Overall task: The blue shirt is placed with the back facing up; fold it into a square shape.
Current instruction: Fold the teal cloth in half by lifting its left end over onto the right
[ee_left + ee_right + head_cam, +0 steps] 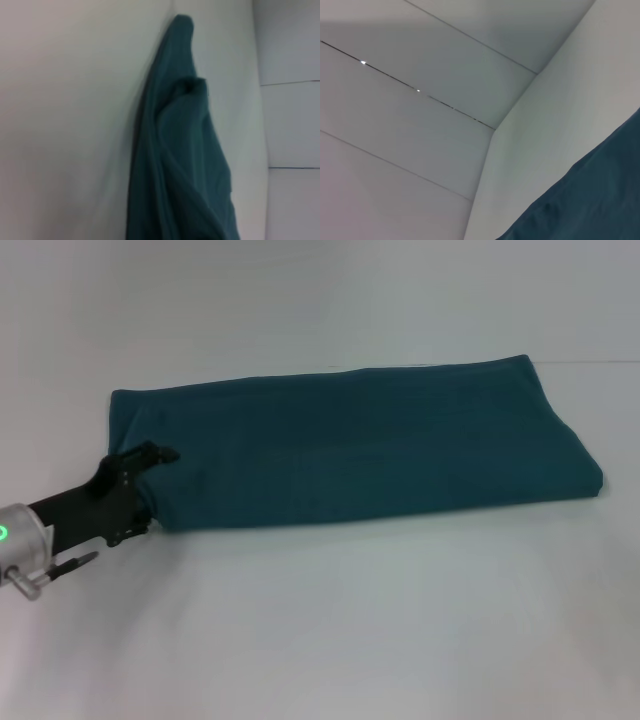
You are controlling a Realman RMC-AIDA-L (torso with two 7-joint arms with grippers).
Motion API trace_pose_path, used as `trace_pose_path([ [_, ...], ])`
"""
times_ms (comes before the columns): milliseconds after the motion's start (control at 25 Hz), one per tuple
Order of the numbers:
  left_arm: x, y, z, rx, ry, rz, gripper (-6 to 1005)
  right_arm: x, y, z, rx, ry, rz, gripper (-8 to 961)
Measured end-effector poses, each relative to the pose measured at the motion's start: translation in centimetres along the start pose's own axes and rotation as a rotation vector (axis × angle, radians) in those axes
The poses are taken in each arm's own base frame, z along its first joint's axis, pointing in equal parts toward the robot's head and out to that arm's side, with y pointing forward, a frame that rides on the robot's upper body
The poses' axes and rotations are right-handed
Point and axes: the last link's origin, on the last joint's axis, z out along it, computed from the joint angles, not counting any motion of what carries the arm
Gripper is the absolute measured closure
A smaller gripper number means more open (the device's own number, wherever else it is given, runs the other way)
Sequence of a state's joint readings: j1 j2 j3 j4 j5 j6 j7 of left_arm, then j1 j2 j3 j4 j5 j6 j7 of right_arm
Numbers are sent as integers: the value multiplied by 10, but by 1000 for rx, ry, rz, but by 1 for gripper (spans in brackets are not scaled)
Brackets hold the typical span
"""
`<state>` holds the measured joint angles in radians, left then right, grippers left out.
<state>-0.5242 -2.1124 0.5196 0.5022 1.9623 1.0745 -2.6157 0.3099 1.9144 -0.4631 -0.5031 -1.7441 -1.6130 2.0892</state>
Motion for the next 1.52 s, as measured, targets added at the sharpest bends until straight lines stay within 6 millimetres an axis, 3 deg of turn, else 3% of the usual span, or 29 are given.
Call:
trace_pose_path([
  [160,5,1,-18,-55,17,5,124,0,0,0,-2,-3,0,12],
  [360,2,-15,-31,-36,29,-38,124,0,-1,0,3,-2,-1,12],
  [680,-7,-26,-20,17,10,-64,124,1,0,1,0,1,-1,12],
  [1120,2,-12,-2,31,40,-18,125,3,-1,-1,1,0,-6,12],
  [1360,1,-5,-9,-21,16,8,125,3,-1,-2,0,-1,-4,12],
  [1520,-3,-13,-22,-33,-7,-24,125,3,-1,-2,-1,0,-3,12],
])
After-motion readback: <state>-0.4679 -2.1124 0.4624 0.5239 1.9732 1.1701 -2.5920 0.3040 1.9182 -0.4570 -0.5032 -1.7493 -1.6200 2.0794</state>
